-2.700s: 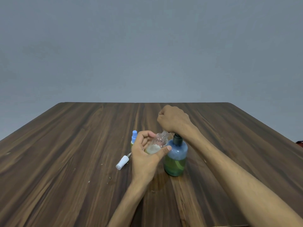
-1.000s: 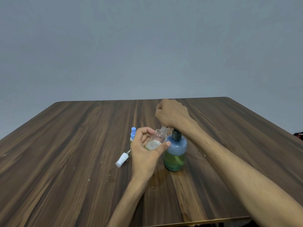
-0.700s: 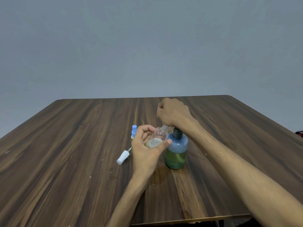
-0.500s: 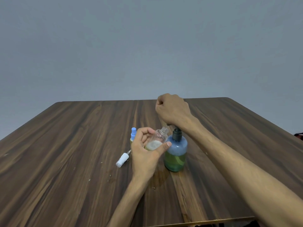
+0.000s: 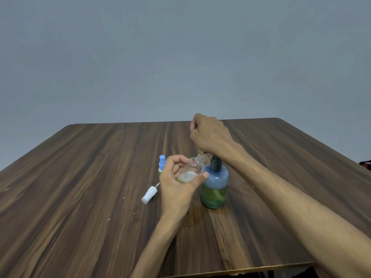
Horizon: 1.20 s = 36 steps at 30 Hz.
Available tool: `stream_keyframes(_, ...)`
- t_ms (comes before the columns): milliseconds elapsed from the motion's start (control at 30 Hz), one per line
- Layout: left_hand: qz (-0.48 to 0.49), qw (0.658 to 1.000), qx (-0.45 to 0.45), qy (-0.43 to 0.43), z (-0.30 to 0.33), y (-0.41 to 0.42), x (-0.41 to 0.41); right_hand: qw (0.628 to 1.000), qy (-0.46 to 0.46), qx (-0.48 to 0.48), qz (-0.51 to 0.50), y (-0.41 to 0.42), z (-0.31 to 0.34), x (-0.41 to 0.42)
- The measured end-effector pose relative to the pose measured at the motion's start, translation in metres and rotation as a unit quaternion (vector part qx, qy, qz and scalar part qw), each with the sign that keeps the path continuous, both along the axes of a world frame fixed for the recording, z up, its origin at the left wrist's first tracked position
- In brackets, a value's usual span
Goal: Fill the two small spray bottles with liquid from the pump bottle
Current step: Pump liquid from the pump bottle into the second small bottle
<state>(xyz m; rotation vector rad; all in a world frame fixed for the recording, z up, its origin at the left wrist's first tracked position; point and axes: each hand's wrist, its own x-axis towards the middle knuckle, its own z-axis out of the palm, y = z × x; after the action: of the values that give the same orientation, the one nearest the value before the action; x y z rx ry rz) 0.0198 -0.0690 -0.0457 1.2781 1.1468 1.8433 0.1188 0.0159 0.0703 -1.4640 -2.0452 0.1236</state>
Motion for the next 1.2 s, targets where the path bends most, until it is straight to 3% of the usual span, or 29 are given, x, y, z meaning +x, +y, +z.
stream_keyframes(1033,0.001,1.000,0.002,-0.002,0.001,0.000,0.000,0.998,0.001,-0.052,0.024,0.002,-0.009,0.001)
stream_keyframes(1200,0.001,1.000,0.002,-0.012,0.000,0.000,0.001,0.999,0.035,-0.019,0.033,0.006,0.002,0.001)
